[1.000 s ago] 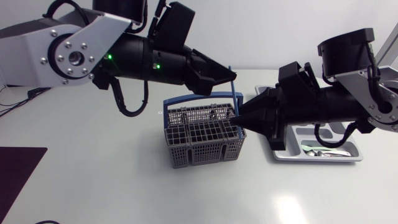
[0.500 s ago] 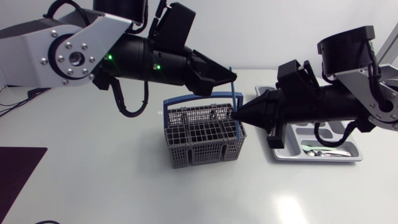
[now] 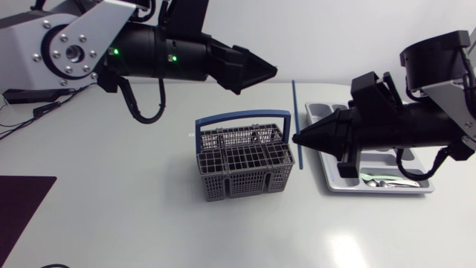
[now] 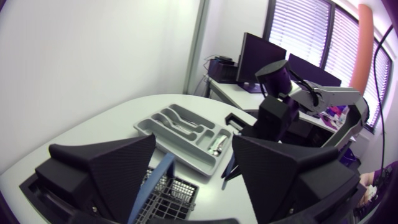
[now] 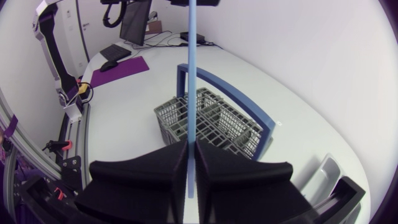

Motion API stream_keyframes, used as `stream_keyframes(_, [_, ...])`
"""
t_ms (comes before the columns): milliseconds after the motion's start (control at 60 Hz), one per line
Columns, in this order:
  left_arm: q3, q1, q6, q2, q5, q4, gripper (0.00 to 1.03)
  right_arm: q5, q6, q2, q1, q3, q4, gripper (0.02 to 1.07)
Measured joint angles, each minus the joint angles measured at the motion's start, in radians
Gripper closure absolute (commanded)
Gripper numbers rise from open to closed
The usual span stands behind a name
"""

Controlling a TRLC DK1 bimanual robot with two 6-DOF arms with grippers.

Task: Unload the cutlery basket into the drawer organizer.

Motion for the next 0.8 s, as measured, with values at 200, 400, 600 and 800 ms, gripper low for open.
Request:
stream_keyframes(200, [-0.008, 0.015, 0.084, -0.064, -0.184, -0.035, 0.04, 0.018, -0.016, -0.004, -0.153, 0.000, -0.023, 1.01])
stream_keyframes(400, [-0.137, -0.029, 0.253, -0.162, -0.339, -0.076, 0.04, 0.096, -0.014, 0.096, -0.278, 0.011, -0.019, 1.01])
stream_keyframes(600, [-0.311, -0.098, 0.397, -0.201, -0.458, -0.100, 0.05, 0.205, 0.055, 0.280, -0.352, 0.085, -0.014, 1.01])
stream_keyframes(800, [-0.477, -0.183, 0.501, -0.202, -0.544, -0.093, 0.05, 0.303, 0.137, 0.430, -0.369, 0.154, 0.005, 1.01])
